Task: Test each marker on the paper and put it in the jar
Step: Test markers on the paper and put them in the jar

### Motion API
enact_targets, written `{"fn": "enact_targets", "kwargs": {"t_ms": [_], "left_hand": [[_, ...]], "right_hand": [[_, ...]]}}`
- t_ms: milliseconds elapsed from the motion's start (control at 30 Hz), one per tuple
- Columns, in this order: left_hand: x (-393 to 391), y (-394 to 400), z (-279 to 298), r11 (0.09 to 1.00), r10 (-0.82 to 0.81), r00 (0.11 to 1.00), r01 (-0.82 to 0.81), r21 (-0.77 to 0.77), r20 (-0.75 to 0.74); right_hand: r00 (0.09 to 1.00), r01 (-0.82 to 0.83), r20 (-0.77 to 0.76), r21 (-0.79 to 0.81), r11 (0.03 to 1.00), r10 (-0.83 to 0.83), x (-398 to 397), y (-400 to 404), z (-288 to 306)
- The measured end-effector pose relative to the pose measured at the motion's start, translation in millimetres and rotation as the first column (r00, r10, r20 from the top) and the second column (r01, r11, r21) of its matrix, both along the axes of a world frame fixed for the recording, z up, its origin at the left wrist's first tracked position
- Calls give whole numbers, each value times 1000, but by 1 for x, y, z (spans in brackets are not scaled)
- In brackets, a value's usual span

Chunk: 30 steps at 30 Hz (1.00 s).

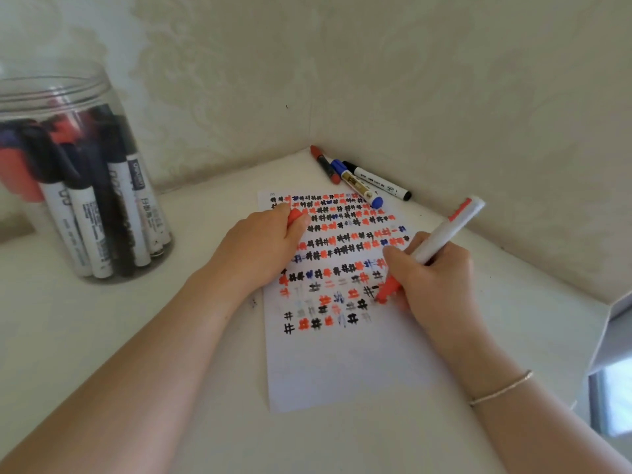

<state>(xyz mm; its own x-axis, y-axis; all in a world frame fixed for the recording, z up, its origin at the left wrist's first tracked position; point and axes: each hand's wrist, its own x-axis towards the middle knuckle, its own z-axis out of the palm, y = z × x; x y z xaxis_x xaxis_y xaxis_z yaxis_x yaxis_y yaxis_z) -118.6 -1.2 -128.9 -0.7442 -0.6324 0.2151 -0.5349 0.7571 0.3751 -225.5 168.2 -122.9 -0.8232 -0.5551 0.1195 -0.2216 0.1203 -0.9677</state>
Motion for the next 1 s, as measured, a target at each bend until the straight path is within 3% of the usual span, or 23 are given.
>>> {"fn": "enact_targets", "kwargs": {"t_ms": [100, 233, 367, 700, 1000], "left_hand": [[0, 0, 0, 1000, 1, 1000, -1, -7, 11], [-1, -1, -1, 997, -12, 999, 15, -77, 36], [-3, -4, -2, 995, 5, 998, 1, -99, 67], [-3, -4, -4, 996, 9, 998, -4, -87, 56], [-4, -2, -3, 995, 18, 998, -12, -96, 62]], "right_hand": [[992, -51, 106, -152, 987, 68, 2, 0, 6], [995, -99, -2, -87, 991, 99, 2, 0, 7], [990, -109, 82, -88, 990, 116, -1, 4, 9], [997, -52, 62, 84, 995, 46, -3, 2, 1], [995, -81, -49, 121, 989, 87, 2, 2, 0]]}}
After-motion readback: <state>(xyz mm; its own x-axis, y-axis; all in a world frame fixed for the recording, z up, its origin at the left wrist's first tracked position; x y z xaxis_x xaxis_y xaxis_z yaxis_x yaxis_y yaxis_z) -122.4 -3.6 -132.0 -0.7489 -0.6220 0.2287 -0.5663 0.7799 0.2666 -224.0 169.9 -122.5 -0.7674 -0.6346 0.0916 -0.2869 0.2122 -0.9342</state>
